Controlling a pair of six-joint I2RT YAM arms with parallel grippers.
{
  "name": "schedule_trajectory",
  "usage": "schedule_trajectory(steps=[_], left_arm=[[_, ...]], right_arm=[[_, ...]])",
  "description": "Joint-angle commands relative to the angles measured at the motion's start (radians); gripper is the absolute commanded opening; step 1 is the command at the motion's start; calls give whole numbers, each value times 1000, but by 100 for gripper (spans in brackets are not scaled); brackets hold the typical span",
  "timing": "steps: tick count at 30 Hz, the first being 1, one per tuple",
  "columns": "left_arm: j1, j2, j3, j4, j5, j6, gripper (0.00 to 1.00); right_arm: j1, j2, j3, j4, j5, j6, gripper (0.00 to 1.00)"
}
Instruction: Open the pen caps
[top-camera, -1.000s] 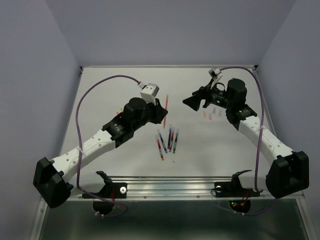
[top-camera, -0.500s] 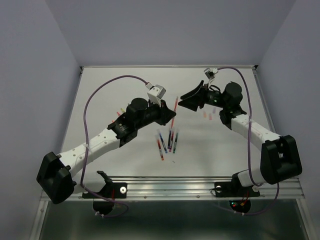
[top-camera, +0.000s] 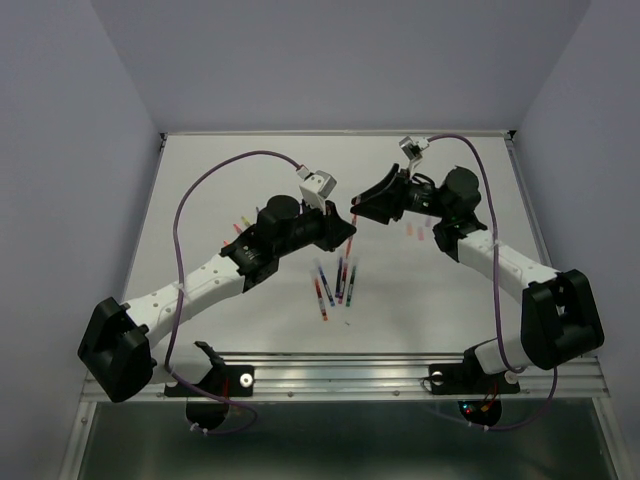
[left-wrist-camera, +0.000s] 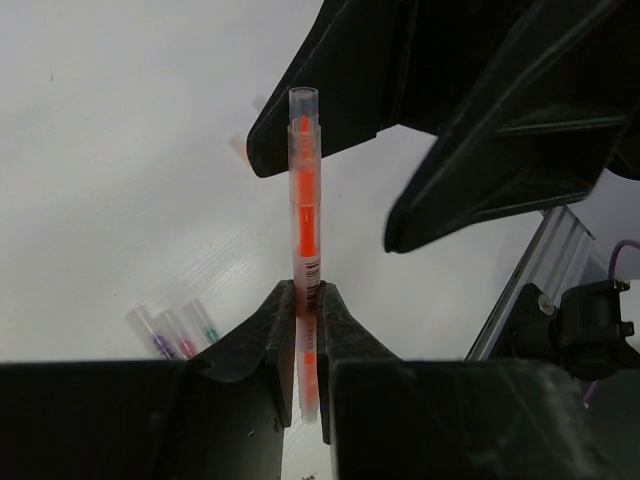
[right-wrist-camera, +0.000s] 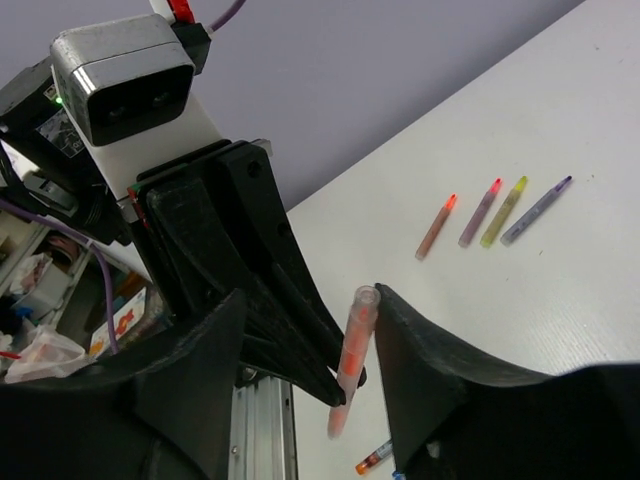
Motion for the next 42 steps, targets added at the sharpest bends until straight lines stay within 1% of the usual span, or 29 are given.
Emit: schedule_trajectory(steps=[1, 2, 3, 5, 6, 8, 9, 10, 12, 13, 19, 22, 24, 27, 30, 34, 36, 37, 39, 40, 41, 42], left_arm=[[3, -9, 26, 77, 22, -6, 0], [3, -9, 25, 79, 23, -8, 0], [3, -7, 23, 80, 25, -9, 0], [3, -7, 23, 80, 28, -11, 0], [3, -7, 23, 80, 29, -11, 0], [1, -7, 20, 80, 28, -14, 0], [3, -7, 17, 82, 29, -15, 0], [3, -6, 17, 82, 28, -18, 0], [3, -7, 8, 86, 42, -28, 0], [1, -7, 2, 85, 58, -32, 0], [3, -46, -77, 25, 94, -74, 0], [0, -73, -149, 17, 187, -112, 0], [-2, -75, -181, -38, 198, -130, 0], [-4, -82, -227, -69, 224, -147, 0], [-7, -128, -265, -69, 244, -172, 0], [-10, -170, -287, -69, 249, -189, 0], [-8, -182, -293, -76, 237, -201, 0], [-8, -188, -290, -84, 212, -203, 0], [-10, -190, -264, -140, 151, -213, 0], [-8, -187, -250, -162, 72, -221, 0], [-7, -182, -236, -188, 13, -230, 0], [-4, -161, -200, -249, -42, -262, 0]], right_arm=[[14, 7, 26, 8, 15, -28, 53], [14, 7, 27, 3, 16, -30, 50], [14, 7, 29, -6, 18, -30, 44], [14, 7, 29, -6, 26, -28, 39], [23, 0, 27, -6, 29, -30, 33], [24, -4, 24, -9, 39, -30, 28], [24, -6, 26, -12, 40, -31, 23], [24, -6, 26, -15, 41, -31, 14], [24, -7, 23, -23, 65, -28, 5], [24, -10, 19, -28, 105, -30, 1], [24, -46, 39, -106, 294, -89, 1], [1, -46, 84, -132, 418, -128, 1], [-9, -26, 120, -156, 466, -149, 1], [-68, 8, 191, -166, 518, -155, 1], [-117, 65, 252, -166, 569, -163, 1], [-176, 115, 320, -166, 576, -149, 1], [-185, 140, 334, -169, 570, -141, 1], [-194, 152, 357, -190, 558, -167, 1], [-194, 160, 381, -332, 560, -212, 1], [-194, 163, 407, -406, 567, -268, 1], [-194, 161, 397, -460, 588, -284, 1], [-194, 143, 376, -527, 599, -302, 1]])
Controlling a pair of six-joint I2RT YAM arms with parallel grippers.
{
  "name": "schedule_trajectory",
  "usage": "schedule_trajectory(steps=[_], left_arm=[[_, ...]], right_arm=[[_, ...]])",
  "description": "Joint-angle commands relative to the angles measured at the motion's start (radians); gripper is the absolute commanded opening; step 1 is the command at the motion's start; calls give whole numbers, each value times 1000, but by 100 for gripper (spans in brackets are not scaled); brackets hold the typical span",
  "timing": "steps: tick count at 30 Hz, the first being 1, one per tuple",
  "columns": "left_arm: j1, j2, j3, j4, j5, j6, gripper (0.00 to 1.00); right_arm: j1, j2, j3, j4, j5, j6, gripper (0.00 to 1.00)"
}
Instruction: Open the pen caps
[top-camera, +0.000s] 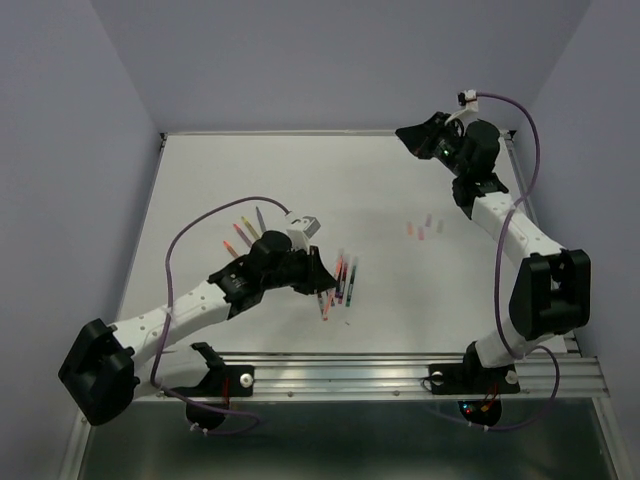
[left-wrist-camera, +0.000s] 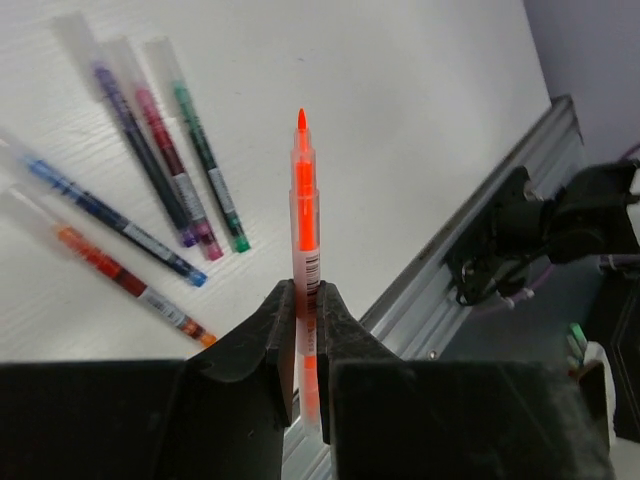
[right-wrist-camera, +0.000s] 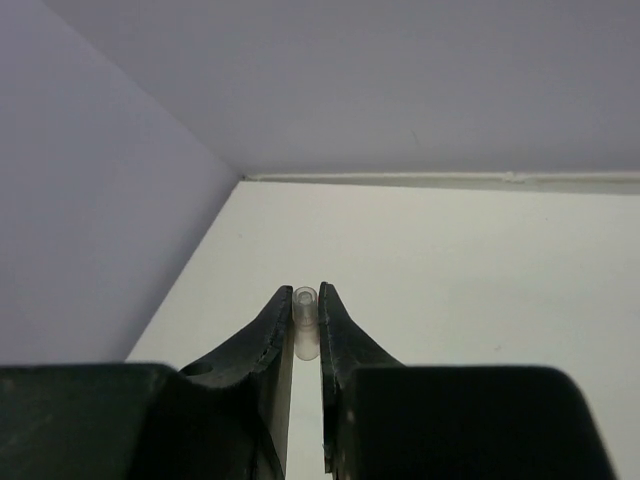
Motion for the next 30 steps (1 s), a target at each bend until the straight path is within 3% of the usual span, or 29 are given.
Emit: schedule_trajectory(steps=[1, 5, 12, 16, 30], left_arm=[[9, 18, 107, -143, -253, -63, 0], [64, 122, 231, -303, -390, -109, 0], [192, 351, 377, -444, -484, -141, 0], [213, 449, 409, -458, -490, -135, 0], [266, 555, 422, -481, -552, -155, 0]], right_arm=[[9, -27, 10, -247, 57, -157, 1], [20, -51, -68, -507, 230, -237, 2], [88, 24, -95, -669, 416, -307, 7], [126, 110, -70, -703, 485, -323, 9], [177, 269, 2, -763, 572, -326, 21]])
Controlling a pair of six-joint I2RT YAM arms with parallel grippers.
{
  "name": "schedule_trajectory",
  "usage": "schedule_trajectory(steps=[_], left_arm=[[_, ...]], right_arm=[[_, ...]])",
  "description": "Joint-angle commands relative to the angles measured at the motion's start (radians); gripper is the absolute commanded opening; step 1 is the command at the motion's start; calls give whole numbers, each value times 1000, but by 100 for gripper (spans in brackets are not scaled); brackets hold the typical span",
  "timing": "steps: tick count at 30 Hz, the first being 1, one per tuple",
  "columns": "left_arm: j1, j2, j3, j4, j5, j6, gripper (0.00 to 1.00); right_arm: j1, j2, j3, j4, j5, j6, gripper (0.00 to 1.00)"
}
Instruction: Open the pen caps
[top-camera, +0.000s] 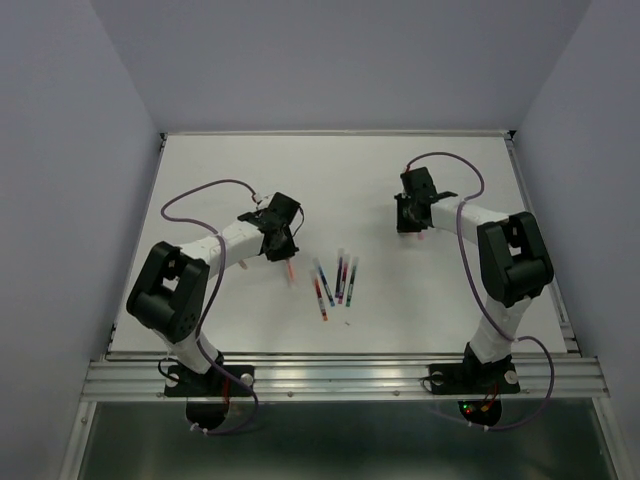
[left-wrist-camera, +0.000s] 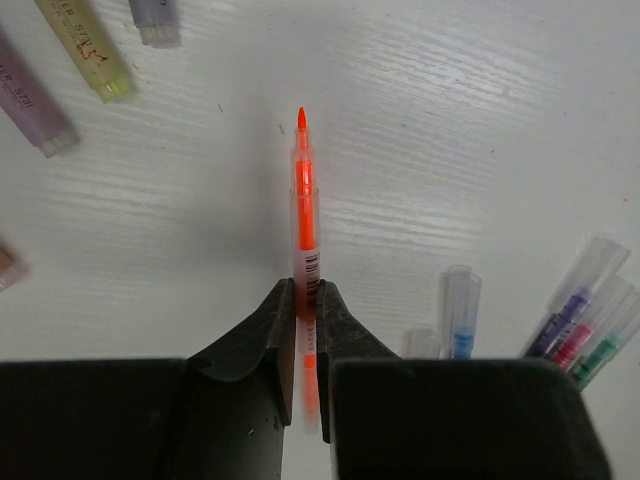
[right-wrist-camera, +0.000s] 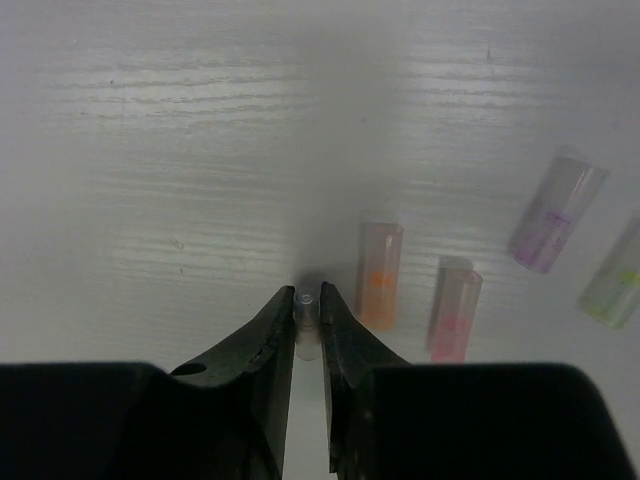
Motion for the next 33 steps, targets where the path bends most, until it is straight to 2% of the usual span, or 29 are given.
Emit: schedule_trajectory(steps=[1, 5, 12, 16, 18, 19, 24, 26, 27, 29, 31, 33], left_arm=[[13, 24, 39, -34, -50, -13, 0], [18, 40, 44, -33, -58, -9, 0], [34, 52, 51, -48, -78, 2, 0], [42, 55, 55, -51, -98, 29, 0], [47, 63, 58, -62, -121, 55, 0], [47, 66, 61, -66, -144, 71, 0], [50, 69, 62, -73, -168, 126, 0], [51, 70, 62, -71, -178, 141, 12], [53, 74, 67, -76, -182, 146, 24], [51, 75, 74, -82, -187, 149, 37], [51, 71, 81, -88, -188, 145, 48], [51, 58, 79, -86, -169, 146, 54]], right_arm=[[12, -4, 49, -11, 46, -10, 22], [21, -9, 51, -14, 56, -6, 33], [31, -47, 51, -22, 45, -3, 40], [31, -96, 52, -17, 14, -7, 49], [31, -121, 48, -10, -12, -9, 56], [31, -147, 42, -3, -27, -7, 63], [31, -219, 13, 29, -90, -13, 65], [31, -234, 2, 40, -93, -13, 68], [31, -246, -1, 43, -124, -15, 68], [31, -256, -4, 41, -127, -13, 70], [31, -266, -7, 43, -129, -12, 71], [31, -274, -13, 41, -129, -12, 74]])
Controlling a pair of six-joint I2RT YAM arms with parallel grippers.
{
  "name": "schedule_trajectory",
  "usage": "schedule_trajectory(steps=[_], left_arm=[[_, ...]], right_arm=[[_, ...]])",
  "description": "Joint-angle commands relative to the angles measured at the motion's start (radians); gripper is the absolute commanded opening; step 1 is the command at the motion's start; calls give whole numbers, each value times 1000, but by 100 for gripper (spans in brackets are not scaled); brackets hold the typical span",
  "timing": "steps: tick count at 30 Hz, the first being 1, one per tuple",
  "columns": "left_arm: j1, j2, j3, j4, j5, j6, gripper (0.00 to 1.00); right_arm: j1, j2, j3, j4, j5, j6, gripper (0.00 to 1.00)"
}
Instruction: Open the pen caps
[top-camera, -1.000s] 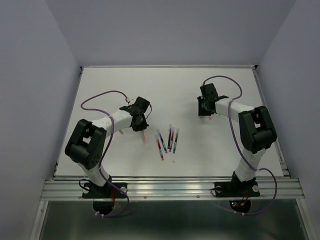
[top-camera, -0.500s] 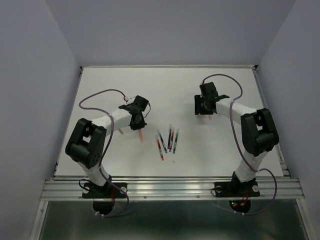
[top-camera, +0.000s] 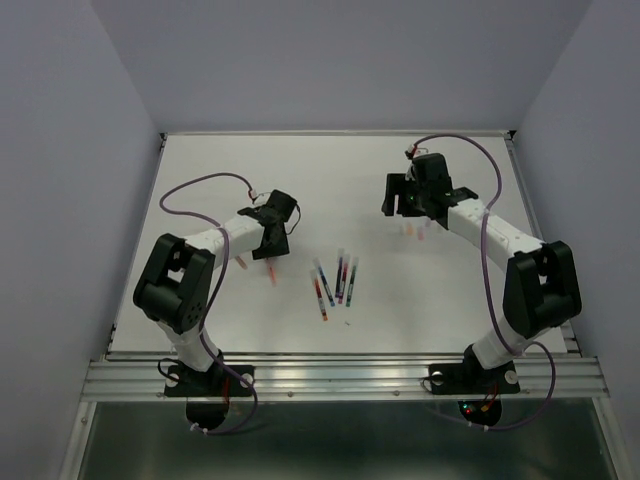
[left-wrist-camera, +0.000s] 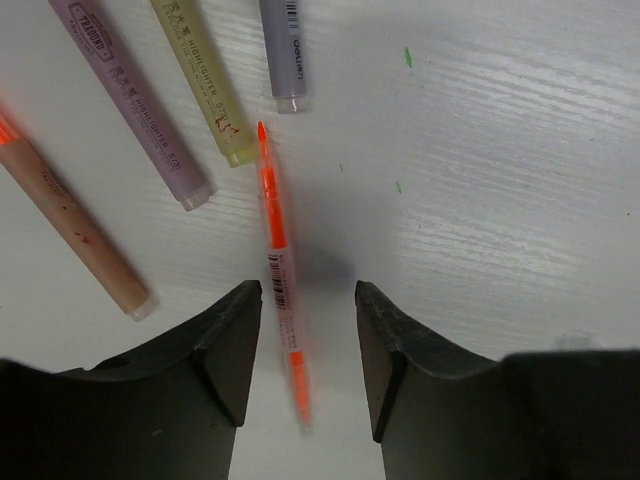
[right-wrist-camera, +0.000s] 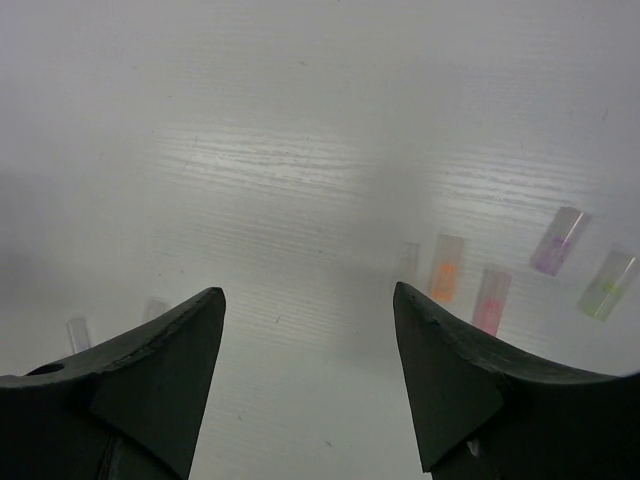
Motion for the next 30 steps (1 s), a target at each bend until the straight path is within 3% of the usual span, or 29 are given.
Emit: schedule_trajectory(steps=[1, 3, 4, 6, 7, 8, 11, 20, 30], left_arm=[[4, -39, 38, -13, -4, 26, 55], [4, -67, 21, -2, 18, 32, 57], [3, -101, 15, 0, 27, 34, 63], [3, -141, -8, 3, 64, 39, 70], [0, -185, -19, 3, 91, 39, 78], [-5, -210, -30, 3, 108, 40, 82], [-23, -291, -79, 15, 165, 37, 90], [-102, -334, -129, 35, 230, -43, 84], [-201, -175, -73, 75, 237, -107, 80]], right_arm=[[10, -43, -16, 41, -24, -6, 76], [10, -50, -20, 43, -29, -6, 77], [10, -59, -22, 46, -29, -6, 79], [10, -68, -31, 55, -29, -3, 86], [10, -80, -33, 58, -26, -2, 90], [10, -85, -34, 60, -22, 2, 100], [10, -102, -42, 67, -10, 9, 100], [10, -123, -62, 76, -3, 32, 100], [10, -145, -79, 75, 42, 31, 100]])
